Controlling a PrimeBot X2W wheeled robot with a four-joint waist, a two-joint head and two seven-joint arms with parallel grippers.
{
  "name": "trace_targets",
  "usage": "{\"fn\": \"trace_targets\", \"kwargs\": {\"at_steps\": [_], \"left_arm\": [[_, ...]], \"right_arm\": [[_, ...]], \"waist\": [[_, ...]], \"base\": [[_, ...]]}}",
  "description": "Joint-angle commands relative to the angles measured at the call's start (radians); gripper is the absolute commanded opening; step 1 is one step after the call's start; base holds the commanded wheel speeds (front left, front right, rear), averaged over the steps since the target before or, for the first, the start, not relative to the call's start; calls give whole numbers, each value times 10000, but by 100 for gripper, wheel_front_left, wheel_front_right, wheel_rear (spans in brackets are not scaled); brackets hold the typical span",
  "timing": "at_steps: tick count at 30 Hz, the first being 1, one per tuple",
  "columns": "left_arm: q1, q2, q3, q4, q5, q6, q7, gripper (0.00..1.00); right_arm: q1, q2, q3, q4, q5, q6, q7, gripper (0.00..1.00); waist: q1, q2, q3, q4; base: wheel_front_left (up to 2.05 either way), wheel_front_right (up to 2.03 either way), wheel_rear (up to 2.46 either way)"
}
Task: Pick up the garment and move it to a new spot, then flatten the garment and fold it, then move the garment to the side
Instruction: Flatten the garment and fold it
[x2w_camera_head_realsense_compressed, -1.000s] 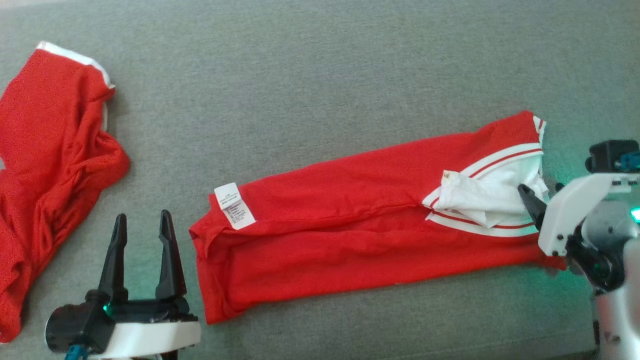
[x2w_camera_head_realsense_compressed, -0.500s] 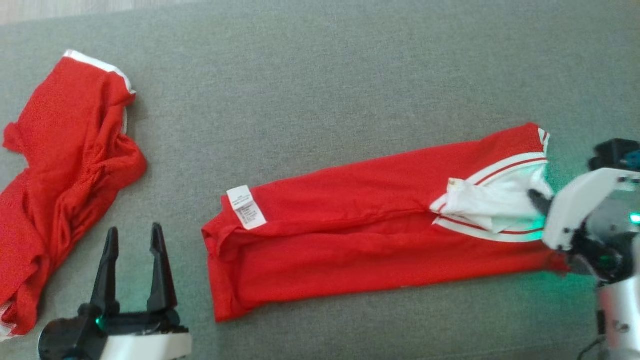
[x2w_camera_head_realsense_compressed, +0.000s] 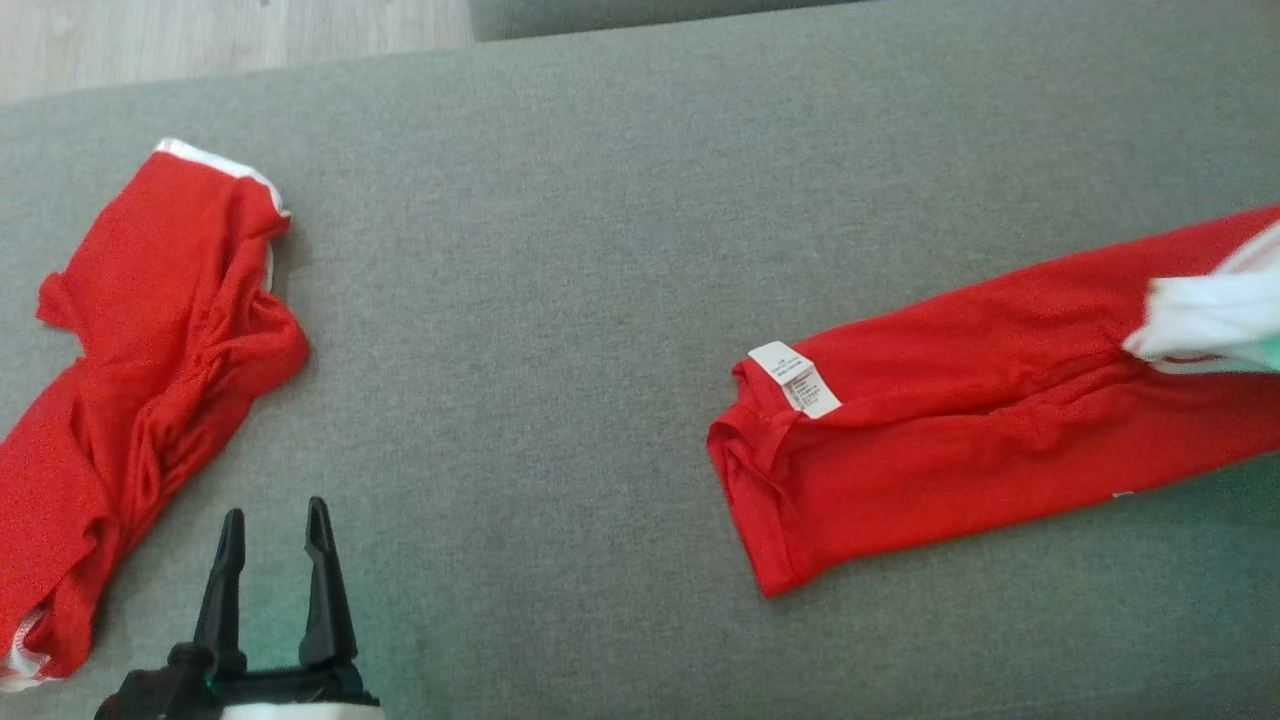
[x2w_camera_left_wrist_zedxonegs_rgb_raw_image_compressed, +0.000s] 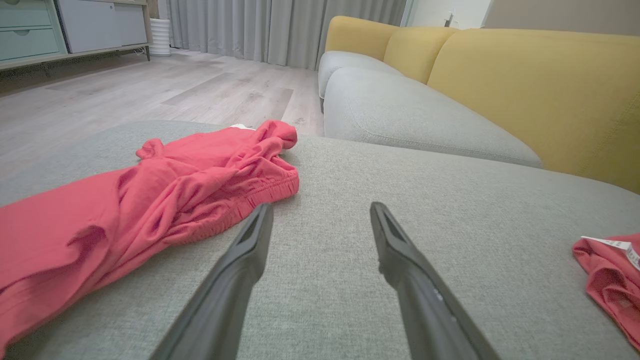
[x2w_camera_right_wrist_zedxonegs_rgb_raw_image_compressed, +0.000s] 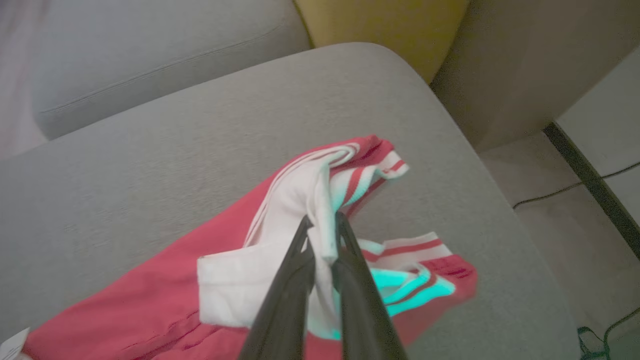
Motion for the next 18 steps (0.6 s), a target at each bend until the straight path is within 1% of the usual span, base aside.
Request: {"fn": "trace_targets", "kwargs": {"at_steps": [1, 6, 9, 11, 13, 15, 18], "left_arm": [[-55, -24, 269, -239, -28, 68, -79, 100], [37, -25, 179, -151, -121, 175, -80, 100], [66, -25, 104, -120, -84, 206, -80, 100], [66, -25, 71, -96, -23, 227, -80, 100], [81, -25, 83, -65, -8, 261, -80, 100], [95, -25, 99, 3, 14, 276, -80, 100], [88, -25, 69, 118, 78, 252, -80, 100]], "right_arm": [[-114, -221, 360, -753, 251, 67, 244, 0], [980, 617, 1819, -2905, 1055, 67, 1344, 0], [1658, 1202, 2696, -3725, 1224, 67, 1526, 0], [2067, 1539, 3368, -3940, 1298, 67, 1497, 0], [2293, 1953, 3869, -3947, 1231, 67, 1134, 0], [2410, 2354, 4318, -3759, 1178, 67, 656, 0], [2447, 2765, 4881, -3251, 1051, 67, -142, 0]], "waist": [[0, -1, -91, -30], [0, -1, -290, -142], [0, -1, -309, -216], [0, -1, -319, -256], [0, -1, -308, -295], [0, -1, -278, -320], [0, -1, -248, -322]], "base": [[0, 0, 0], [0, 0, 0], [0, 0, 0], [0, 0, 0], [0, 0, 0], [0, 0, 0], [0, 0, 0]]}}
